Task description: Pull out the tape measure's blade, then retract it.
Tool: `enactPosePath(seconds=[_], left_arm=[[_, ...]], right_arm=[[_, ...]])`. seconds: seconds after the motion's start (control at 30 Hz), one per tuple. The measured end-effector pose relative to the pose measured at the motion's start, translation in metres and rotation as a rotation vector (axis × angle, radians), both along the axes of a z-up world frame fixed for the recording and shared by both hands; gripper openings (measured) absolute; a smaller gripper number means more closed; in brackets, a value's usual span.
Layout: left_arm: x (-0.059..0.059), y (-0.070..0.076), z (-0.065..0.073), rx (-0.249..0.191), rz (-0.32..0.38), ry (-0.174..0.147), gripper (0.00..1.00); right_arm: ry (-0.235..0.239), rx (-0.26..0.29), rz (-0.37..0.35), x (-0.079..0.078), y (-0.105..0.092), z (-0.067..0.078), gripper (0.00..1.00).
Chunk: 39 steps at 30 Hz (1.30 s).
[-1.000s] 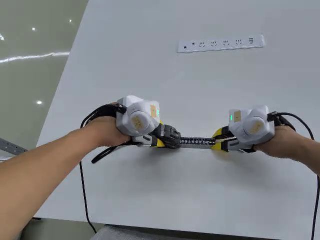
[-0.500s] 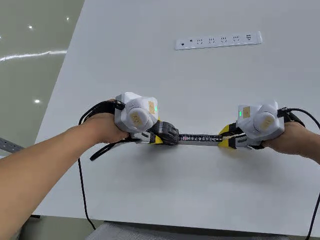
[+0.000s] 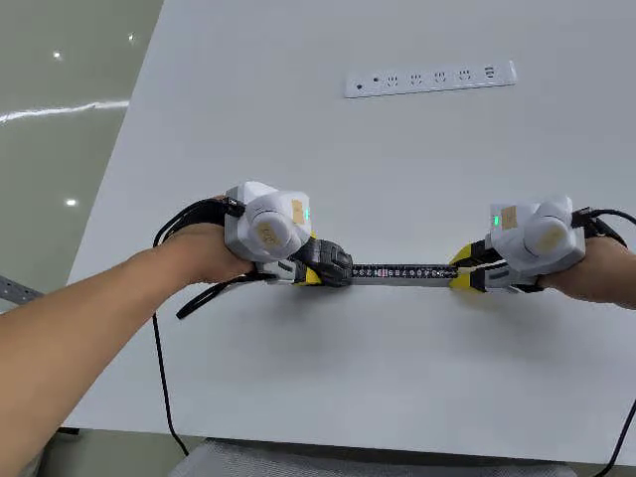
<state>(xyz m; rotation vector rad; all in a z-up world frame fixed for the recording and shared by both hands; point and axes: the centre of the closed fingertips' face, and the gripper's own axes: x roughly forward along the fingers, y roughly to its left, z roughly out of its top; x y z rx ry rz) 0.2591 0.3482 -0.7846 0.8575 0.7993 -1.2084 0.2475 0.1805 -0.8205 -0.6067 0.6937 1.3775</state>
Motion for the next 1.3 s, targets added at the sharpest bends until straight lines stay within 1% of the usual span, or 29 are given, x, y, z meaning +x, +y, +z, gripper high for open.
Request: enactPosePath(seconds=[0.6, 0.8, 1.3], left_arm=[[-0.001, -0.001, 0.002, 0.002, 0.001, 0.002, 0.28], [-0.002, -0.002, 0.003, 0.004, 0.003, 0.0, 0.28], [-0.002, -0.002, 0.003, 0.004, 0.003, 0.0, 0.28]], right_arm=[[0.007, -0.02, -0.011, -0.001, -0.029, 0.001, 0.09], [0.011, -0.026, -0.028, 0.0, -0.044, 0.001, 0.09], [0.019, -0.046, -0.054, 0.003, -0.071, 0.0, 0.09]])
